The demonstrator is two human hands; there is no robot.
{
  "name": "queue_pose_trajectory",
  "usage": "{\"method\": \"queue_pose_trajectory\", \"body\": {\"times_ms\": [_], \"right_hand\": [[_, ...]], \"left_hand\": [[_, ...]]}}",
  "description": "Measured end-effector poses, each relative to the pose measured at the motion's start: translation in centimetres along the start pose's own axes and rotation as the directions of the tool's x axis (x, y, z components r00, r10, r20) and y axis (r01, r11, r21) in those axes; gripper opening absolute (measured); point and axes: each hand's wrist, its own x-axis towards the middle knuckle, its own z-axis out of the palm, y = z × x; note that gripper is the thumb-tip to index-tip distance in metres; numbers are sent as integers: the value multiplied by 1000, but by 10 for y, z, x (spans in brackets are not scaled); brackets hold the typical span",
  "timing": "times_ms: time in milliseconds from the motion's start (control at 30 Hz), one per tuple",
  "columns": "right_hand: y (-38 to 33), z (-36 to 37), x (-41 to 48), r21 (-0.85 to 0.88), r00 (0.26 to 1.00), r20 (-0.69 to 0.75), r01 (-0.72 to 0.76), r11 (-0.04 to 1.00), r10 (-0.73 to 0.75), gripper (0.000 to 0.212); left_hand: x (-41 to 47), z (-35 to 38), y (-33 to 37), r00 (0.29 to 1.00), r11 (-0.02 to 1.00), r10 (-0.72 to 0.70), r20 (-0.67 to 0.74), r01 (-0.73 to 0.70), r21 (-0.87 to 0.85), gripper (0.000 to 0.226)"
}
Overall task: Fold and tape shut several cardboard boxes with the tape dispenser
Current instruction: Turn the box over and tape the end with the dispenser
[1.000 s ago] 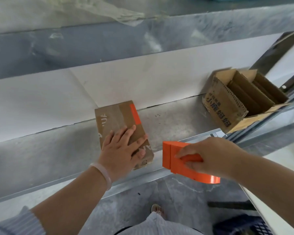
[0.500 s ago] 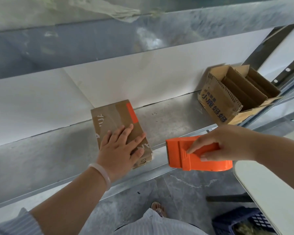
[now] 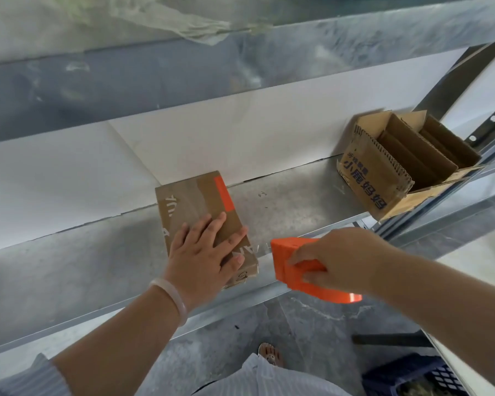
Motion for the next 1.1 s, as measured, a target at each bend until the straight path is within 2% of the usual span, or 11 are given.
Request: {"method": "queue_pose_trajectory", "body": {"times_ms": [67, 167, 400, 533, 833, 933, 1000, 1100], "right_hand": [[-16, 7, 8, 16, 1000, -7, -14, 1000, 14, 37], [-33, 15, 20, 48, 994, -96, -46, 998, 50, 30], [-50, 33, 37, -8, 964, -251, -92, 996, 87, 17], [-54, 37, 43, -38, 969, -225, -108, 993, 97, 20], [-59, 39, 46, 33, 952, -252, -172, 985, 175, 16], [-59, 35, 47, 27, 946, -254, -201, 979, 201, 16], [-58, 38, 48, 20, 945, -233, -232, 973, 230, 22], [-61, 50, 48, 119, 940, -210, -247, 962, 268, 20]], "left_hand": [[0, 1, 0, 1000, 1000, 0, -16, 0, -1, 51], [1, 1, 0, 1000, 1000, 3, -18, -3, -7, 52], [1, 1, 0, 1000, 1000, 5, 23, -5, -3, 59], [1, 1, 0, 999, 999, -4, 32, 6, -36, 67], [1, -7, 2, 998, 999, -2, 62, 6, -54, 91], [1, -7, 2, 998, 997, -7, 64, 12, -80, 88], [2, -8, 1, 997, 995, -12, 79, 20, -99, 77], [2, -9, 0, 994, 993, -6, 107, 18, -115, 63]]}}
